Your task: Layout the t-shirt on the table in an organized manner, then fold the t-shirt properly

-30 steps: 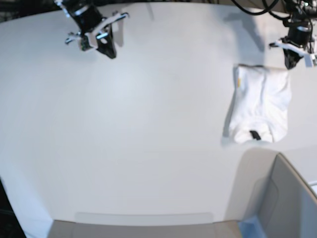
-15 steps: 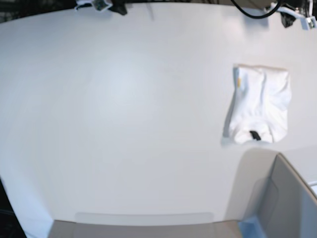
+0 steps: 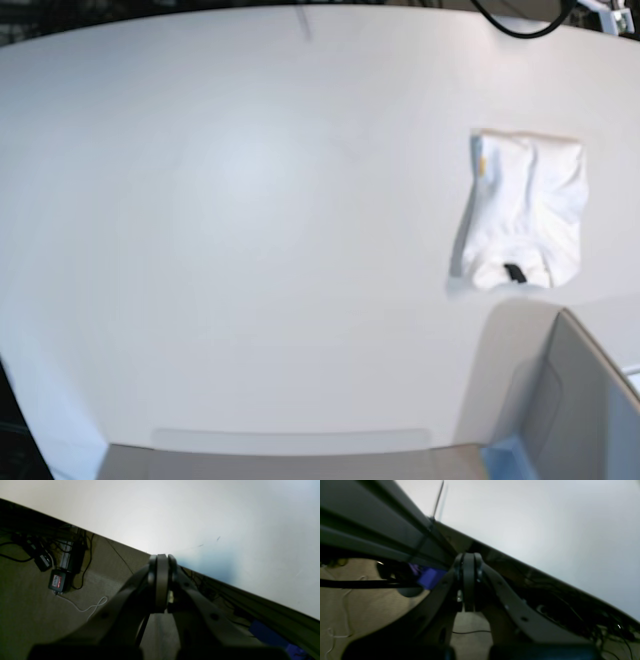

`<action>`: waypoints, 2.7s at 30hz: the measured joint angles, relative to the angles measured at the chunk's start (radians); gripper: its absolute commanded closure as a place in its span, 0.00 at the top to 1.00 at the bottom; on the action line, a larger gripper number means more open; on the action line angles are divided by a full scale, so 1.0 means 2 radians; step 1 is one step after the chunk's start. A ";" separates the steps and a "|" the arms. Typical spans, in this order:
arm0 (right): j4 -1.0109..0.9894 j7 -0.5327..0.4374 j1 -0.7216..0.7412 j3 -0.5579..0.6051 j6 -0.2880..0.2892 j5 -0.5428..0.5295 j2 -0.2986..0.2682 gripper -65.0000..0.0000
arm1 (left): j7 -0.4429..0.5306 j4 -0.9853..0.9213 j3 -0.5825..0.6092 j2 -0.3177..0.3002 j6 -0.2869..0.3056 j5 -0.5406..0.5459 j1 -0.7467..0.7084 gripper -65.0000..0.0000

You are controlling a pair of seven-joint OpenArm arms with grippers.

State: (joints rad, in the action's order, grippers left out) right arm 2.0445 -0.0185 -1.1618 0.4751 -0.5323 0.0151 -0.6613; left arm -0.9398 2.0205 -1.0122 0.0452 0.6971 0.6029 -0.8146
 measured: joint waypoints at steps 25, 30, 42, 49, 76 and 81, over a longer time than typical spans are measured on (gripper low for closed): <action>-0.246 0.029 -0.026 -0.069 -0.001 0.002 0.008 0.00 | 0.035 -0.173 0.072 0.001 0.001 -0.062 -0.015 0.00; -0.274 0.028 -0.007 -0.068 -0.001 0.002 0.002 0.00 | 0.037 -0.205 0.071 0.001 0.000 -0.062 -0.015 0.00; -0.401 0.027 0.076 -0.066 0.001 0.004 -0.003 0.00 | 0.045 -0.329 0.094 -0.006 -0.001 -0.064 -0.012 0.00; -0.558 0.019 0.190 0.001 0.018 0.006 0.025 0.00 | 0.097 -0.434 0.172 -0.017 0.000 -0.125 0.039 0.00; -0.903 -0.014 0.457 0.114 0.165 0.004 0.163 0.00 | 0.394 -0.805 0.173 -0.051 -0.002 -0.427 0.208 0.00; -0.936 -0.014 0.492 0.113 0.165 0.004 0.193 0.00 | 0.398 -0.806 0.173 -0.050 -0.004 -0.448 0.230 0.00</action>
State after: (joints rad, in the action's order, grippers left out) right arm 0.1722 -0.0456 -0.1780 0.7006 -0.2020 0.0231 -0.2752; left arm -0.1429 0.4084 -0.6666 -0.0555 0.6891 -0.2939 -0.3553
